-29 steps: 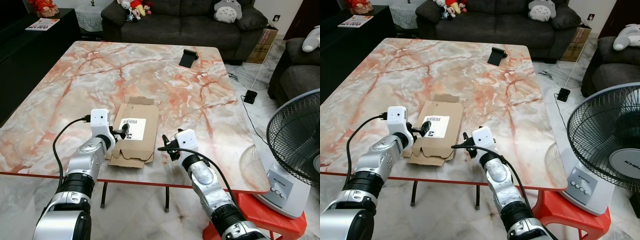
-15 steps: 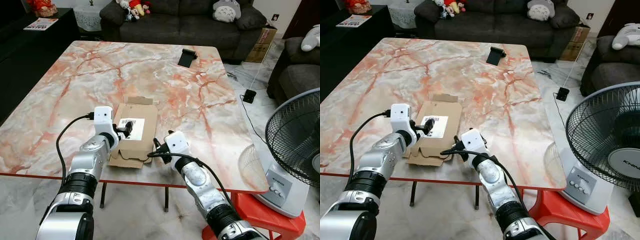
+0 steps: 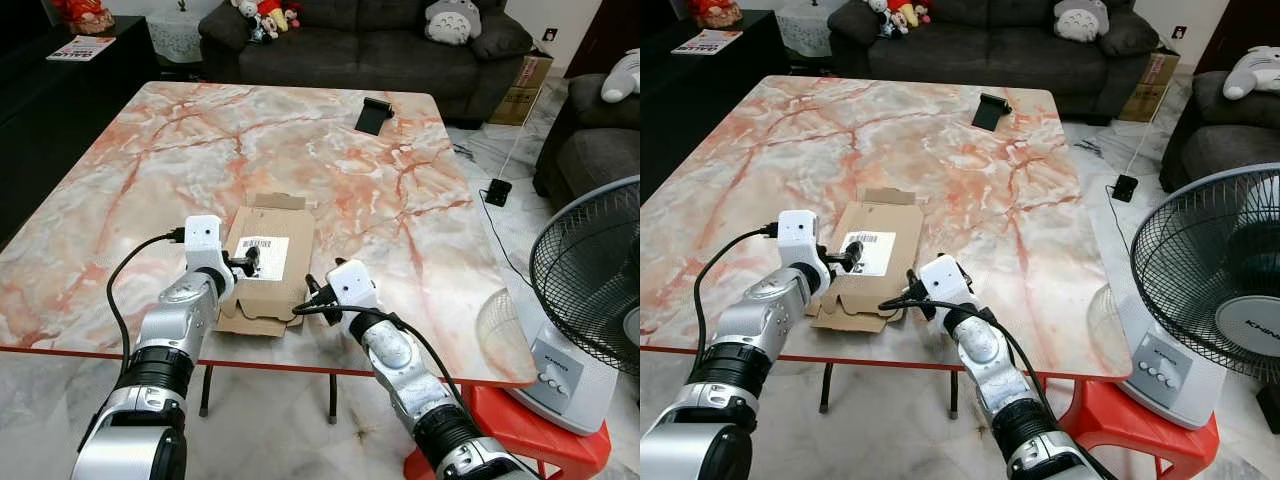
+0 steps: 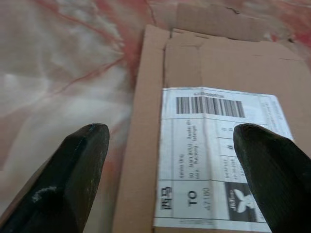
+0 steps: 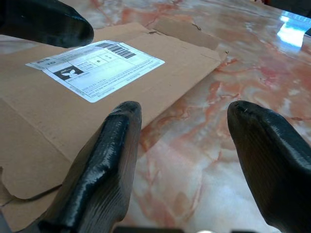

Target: Picking trash to rubbish bin

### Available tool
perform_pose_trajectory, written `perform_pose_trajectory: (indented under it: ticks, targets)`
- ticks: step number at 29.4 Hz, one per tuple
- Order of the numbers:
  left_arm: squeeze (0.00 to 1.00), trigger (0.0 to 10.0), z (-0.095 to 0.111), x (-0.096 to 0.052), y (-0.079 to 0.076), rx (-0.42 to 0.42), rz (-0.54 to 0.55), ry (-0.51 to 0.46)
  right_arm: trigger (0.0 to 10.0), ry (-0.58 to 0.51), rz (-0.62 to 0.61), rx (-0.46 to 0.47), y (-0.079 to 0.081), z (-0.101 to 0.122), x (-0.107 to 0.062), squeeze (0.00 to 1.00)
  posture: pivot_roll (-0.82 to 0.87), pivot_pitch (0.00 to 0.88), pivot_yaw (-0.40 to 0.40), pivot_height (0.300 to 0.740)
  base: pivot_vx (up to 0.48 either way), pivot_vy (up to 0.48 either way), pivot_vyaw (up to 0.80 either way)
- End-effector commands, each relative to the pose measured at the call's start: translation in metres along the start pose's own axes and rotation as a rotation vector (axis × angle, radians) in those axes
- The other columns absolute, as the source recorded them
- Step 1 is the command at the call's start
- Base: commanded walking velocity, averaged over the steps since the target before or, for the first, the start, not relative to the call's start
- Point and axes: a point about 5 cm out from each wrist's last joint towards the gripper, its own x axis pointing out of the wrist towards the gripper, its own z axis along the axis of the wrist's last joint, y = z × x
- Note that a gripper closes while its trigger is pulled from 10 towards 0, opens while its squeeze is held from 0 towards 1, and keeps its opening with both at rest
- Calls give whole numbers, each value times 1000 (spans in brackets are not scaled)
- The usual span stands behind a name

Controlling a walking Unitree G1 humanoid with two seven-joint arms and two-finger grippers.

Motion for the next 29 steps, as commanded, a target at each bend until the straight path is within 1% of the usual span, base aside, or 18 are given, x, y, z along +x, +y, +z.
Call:
perform_pose_trajectory:
  ticks: [1,6,15,26,29]
  targets:
    - [0,10000,-4,-2,7,19,36,34,10000,-22,19,-19,3,6,3,0,-17,67,-28,740,0,0,0]
    - [0,10000,-7,-3,10,11,53,56,10000,-22,21,-20,3,7,3,0,-16,68,-27,740,0,0,0]
    - [0,10000,-4,-4,10,8,60,46,10000,-33,45,-32,8,7,3,0,-9,69,-29,740,0,0,0]
    - [0,10000,-3,-5,7,9,42,41,10000,-44,68,-47,12,12,7,0,-2,48,-29,740,0,0,0]
    - [0,10000,2,-6,9,18,44,27,10000,-30,88,-59,17,10,9,0,17,35,-28,740,0,0,0]
